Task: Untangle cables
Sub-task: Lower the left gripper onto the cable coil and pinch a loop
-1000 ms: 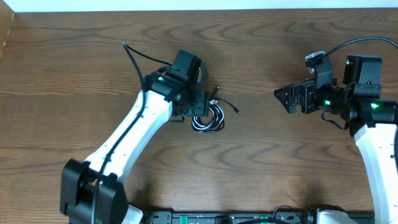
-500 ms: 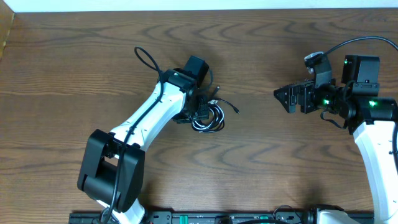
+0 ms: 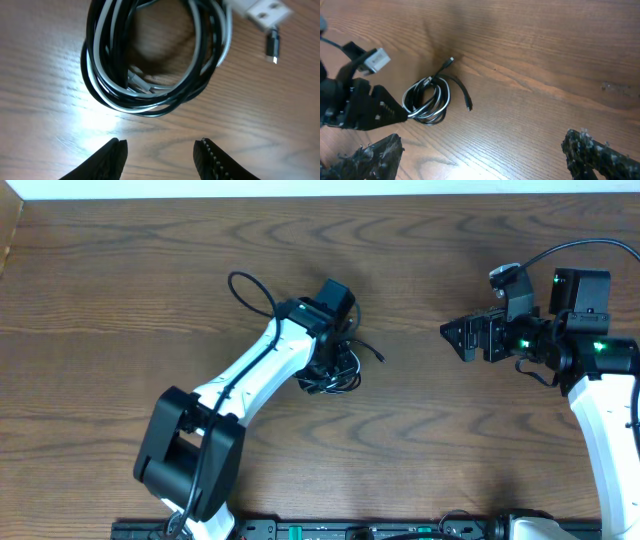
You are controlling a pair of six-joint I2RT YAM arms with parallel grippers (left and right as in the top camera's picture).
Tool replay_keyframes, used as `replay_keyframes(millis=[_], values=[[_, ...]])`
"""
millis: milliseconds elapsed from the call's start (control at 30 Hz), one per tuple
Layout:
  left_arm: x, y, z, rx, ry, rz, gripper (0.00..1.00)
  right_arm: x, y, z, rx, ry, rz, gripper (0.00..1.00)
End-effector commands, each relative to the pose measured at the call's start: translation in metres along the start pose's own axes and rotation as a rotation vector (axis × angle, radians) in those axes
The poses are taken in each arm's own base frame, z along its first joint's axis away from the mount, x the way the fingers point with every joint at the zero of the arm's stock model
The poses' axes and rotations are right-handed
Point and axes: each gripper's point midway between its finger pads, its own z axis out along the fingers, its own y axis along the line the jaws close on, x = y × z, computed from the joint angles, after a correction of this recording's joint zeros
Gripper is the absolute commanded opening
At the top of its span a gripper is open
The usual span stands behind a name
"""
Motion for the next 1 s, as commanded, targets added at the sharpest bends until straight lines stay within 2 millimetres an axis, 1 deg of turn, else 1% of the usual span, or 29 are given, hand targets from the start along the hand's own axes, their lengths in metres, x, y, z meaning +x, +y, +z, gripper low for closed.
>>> replay_keyframes(millis=[0, 100, 233, 267, 300, 333, 567, 733, 833, 967], values=[[0.001, 0.0, 0.009, -0.018, 0.025, -0.192, 0.45, 0.002, 0.002, 0.001, -0.006, 0.008, 0.009, 0.99], [-0.003, 0.005, 0.015, -0.048, 0.008, -0.404, 0.45, 0.002, 0.002, 0.001, -0.006, 0.008, 0.01, 0.99], [-0.015, 0.015, 0.015, -0.08, -0.081, -0.633, 0.45, 0.002, 0.002, 0.001, -0.006, 0.008, 0.01, 0.99], [-0.017, 0.016, 0.014, -0.084, -0.098, -0.665, 0.46, 0.003, 0.002, 0.001, -0.006, 0.009, 0.01, 0.99], [-0.018, 0.017, 0.014, -0.086, -0.107, -0.686, 0.5, 0.003, 0.002, 0.001, -0.006, 0.01, 0.011, 0.99], [-0.019, 0.017, 0.014, -0.084, -0.111, -0.696, 0.52, 0.003, 0.002, 0.001, -0.006, 0.01, 0.011, 0.99], [-0.02, 0.016, 0.014, -0.08, -0.116, -0.696, 0.52, 0.003, 0.002, 0.001, -0.006, 0.011, 0.011, 0.99], [-0.027, 0.022, 0.014, -0.102, -0.173, -0.693, 0.52, 0.003, 0.002, 0.001, -0.006, 0.01, 0.011, 0.99], [-0.027, 0.023, 0.016, -0.106, -0.169, -0.693, 0.52, 0.003, 0.002, 0.001, -0.006, 0.01, 0.011, 0.99], [-0.019, 0.018, 0.02, -0.113, -0.156, -0.67, 0.52, 0.002, 0.001, 0.001, -0.006, 0.008, 0.01, 0.99]])
